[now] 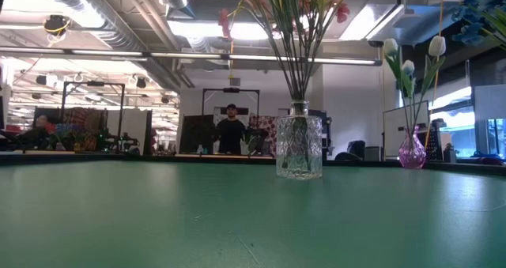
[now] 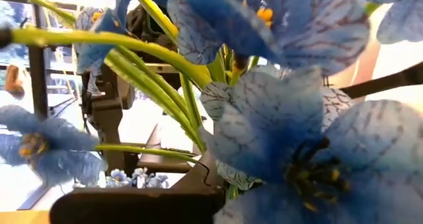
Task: Sort flowers into vase by color
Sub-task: Put the blue flowers into the red vase
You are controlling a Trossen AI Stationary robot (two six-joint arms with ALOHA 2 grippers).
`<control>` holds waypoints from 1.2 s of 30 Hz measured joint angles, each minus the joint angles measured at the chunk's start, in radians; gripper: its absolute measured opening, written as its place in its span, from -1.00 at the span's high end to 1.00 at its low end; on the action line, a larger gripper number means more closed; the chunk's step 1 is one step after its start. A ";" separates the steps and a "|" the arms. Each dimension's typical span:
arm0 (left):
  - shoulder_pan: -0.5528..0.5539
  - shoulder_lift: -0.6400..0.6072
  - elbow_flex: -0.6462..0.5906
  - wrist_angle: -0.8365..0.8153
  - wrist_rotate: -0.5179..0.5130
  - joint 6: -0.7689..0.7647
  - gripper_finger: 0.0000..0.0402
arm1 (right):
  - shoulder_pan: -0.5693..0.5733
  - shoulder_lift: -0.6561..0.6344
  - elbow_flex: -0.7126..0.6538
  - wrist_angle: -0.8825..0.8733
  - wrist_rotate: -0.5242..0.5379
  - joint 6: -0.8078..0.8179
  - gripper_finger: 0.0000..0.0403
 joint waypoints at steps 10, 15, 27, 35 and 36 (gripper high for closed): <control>0.054 0.061 0.001 0.093 0.031 -0.002 0.95 | -0.077 0.070 0.001 -0.006 0.019 0.132 -0.55; 0.057 0.060 -0.002 0.068 -0.001 0.000 0.95 | -0.132 0.128 0.003 0.003 -0.046 0.158 -0.53; 0.072 0.060 -0.001 0.039 -0.062 0.026 0.95 | -0.145 0.132 0.000 -0.029 -0.120 0.158 -0.05; 0.079 0.060 -0.001 0.039 -0.038 0.034 0.83 | -0.158 0.132 0.000 -0.032 -0.110 0.157 0.39; 0.079 0.060 -0.001 0.039 -0.034 0.034 0.79 | -0.167 0.132 0.000 -0.031 -0.112 0.156 0.45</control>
